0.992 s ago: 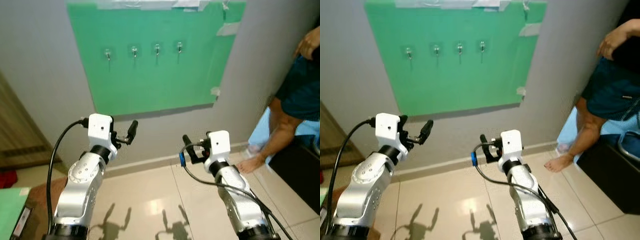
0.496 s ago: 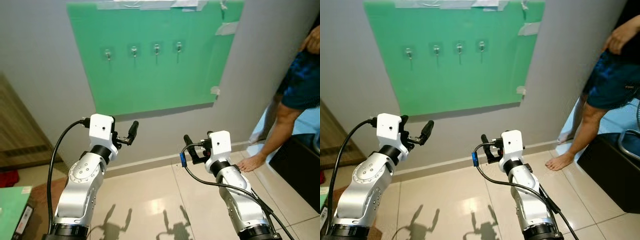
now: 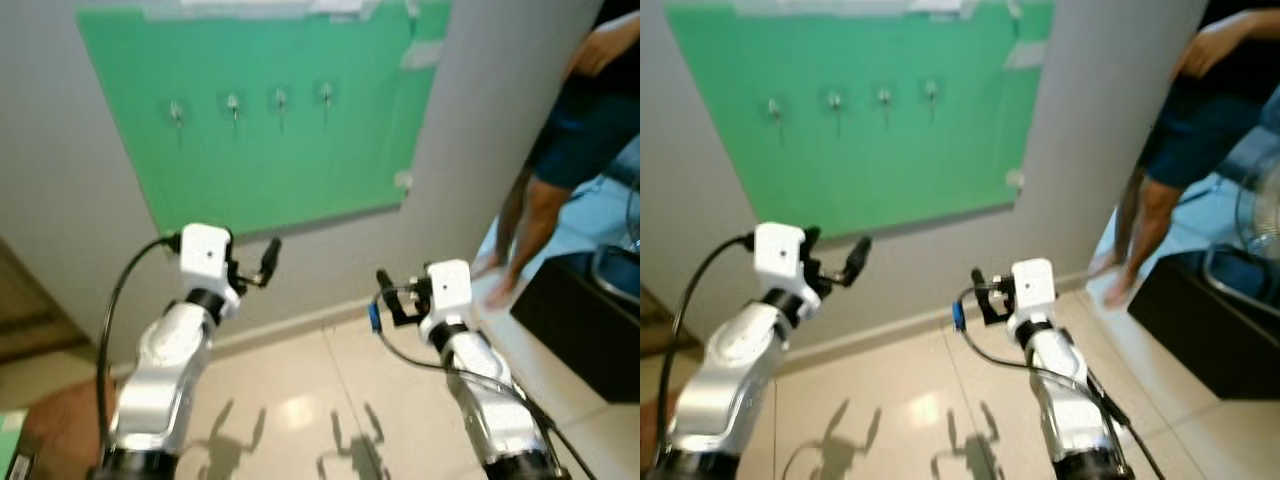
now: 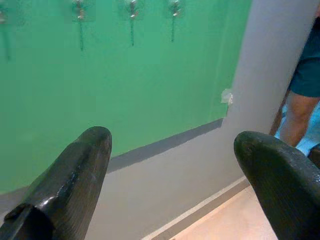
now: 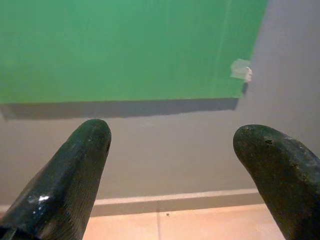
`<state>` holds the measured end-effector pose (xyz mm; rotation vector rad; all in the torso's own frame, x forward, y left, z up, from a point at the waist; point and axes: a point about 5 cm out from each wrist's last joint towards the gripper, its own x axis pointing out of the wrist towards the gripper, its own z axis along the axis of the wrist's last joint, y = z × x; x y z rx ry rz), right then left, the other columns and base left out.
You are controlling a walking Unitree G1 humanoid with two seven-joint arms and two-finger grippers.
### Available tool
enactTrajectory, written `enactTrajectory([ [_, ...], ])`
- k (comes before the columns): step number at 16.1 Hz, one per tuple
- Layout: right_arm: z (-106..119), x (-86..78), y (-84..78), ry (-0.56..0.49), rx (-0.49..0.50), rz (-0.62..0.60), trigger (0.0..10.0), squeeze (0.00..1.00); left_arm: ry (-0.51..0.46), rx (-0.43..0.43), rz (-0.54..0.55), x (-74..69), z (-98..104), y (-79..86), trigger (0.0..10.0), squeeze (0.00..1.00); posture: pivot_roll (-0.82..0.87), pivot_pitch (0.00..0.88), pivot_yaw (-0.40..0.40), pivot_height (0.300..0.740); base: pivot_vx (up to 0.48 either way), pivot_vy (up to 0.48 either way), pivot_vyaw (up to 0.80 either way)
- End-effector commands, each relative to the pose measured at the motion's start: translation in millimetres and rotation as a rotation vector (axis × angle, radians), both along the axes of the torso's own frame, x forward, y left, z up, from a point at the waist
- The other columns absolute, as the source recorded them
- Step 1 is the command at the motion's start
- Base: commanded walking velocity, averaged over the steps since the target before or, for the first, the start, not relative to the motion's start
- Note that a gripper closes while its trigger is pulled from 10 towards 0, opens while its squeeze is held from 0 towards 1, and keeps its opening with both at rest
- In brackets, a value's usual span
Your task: Hang keys on a hook
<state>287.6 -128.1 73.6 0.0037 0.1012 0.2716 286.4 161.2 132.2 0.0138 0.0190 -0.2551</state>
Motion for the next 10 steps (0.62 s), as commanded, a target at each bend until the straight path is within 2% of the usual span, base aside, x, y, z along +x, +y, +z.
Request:
enactTrajectory([
  [1, 0.5, 0.2, 0.1, 0.006, 0.020, -0.001, 10.0, 0.00, -0.002, 0.016, -0.014, -0.5, 2.4, -2.7, 10.0, 0.00, -0.03, 0.000, 0.016, 0.740, 0.000, 0.000, 0.40],
  [4, 1.9, -0.1, -1.2, -0.001, 0.012, -0.004, 10.0, 0.00, -0.008, 0.027, -0.034, -0.3, 1.3, -9.6, 10.0, 0.00, -0.06, 0.000, 0.025, 0.740, 0.000, 0.000, 0.40],
  [9, -0.3, -4.5, -5.1, 0.012, 0.022, -0.036, 10.0, 0.00, -0.012, 0.027, -0.038, 2.9, 2.0, -10.7, 10.0, 0.00, -0.08, 0.000, 0.038, 0.740, 0.000, 0.000, 0.40],
  [10, 0.2, -4.4, -5.5, 0.009, 0.012, -0.032, 10.0, 0.00, -0.011, 0.027, -0.039, 3.1, 1.8, -11.0, 10.0, 0.00, -0.08, 0.000, 0.040, 0.740, 0.000, 0.000, 0.00],
])
